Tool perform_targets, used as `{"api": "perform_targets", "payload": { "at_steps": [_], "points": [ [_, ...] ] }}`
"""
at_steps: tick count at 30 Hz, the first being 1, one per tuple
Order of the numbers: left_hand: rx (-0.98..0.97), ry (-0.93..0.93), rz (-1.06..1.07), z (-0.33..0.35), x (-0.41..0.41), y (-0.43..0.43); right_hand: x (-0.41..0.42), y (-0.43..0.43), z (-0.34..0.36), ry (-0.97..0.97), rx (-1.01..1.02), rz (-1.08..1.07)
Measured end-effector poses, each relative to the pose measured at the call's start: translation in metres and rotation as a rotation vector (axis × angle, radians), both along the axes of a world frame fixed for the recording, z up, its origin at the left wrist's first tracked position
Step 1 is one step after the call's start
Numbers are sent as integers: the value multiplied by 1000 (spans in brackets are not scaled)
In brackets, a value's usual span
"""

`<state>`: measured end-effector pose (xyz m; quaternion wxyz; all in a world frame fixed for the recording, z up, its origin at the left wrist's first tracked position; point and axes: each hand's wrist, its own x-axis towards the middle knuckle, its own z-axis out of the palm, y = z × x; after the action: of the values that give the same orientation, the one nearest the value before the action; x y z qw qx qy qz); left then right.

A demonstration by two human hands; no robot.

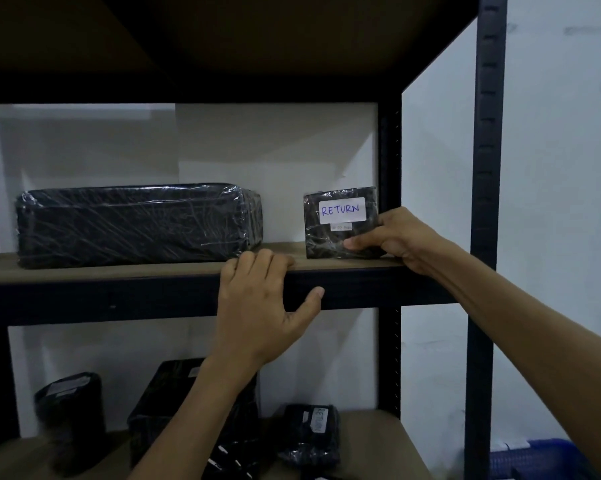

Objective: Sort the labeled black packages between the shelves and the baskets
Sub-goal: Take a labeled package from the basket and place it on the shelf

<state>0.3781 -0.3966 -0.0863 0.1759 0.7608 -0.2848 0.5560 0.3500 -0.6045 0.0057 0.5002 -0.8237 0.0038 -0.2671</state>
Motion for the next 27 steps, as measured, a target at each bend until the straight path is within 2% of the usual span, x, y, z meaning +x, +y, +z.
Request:
{"api": "perform_targets", "payload": {
  "at_steps": [3,7,9,13,17,23,27],
  "points": [
    [3,7,0,-1,1,-1,-1,0,-3,-42,-85,-43],
    [22,20,0,-1,-1,1,-10,10,-6,-90,-364,-170],
    [41,36,5,0,-2,3,-16,13,-5,-91,-407,-163],
    [88,114,10,5,-8,7,-38,11,-3,-46,-295,-37],
    [117,195,-68,12,-30,13,-72,2,-5,-80,-220,35],
    [21,347,-257,7,-99,10,-143,-17,-31,-98,-61,147],
    [48,402,-272,-12,-152,-3,-208,-34,-59,-100,70,248]
  ]
}}
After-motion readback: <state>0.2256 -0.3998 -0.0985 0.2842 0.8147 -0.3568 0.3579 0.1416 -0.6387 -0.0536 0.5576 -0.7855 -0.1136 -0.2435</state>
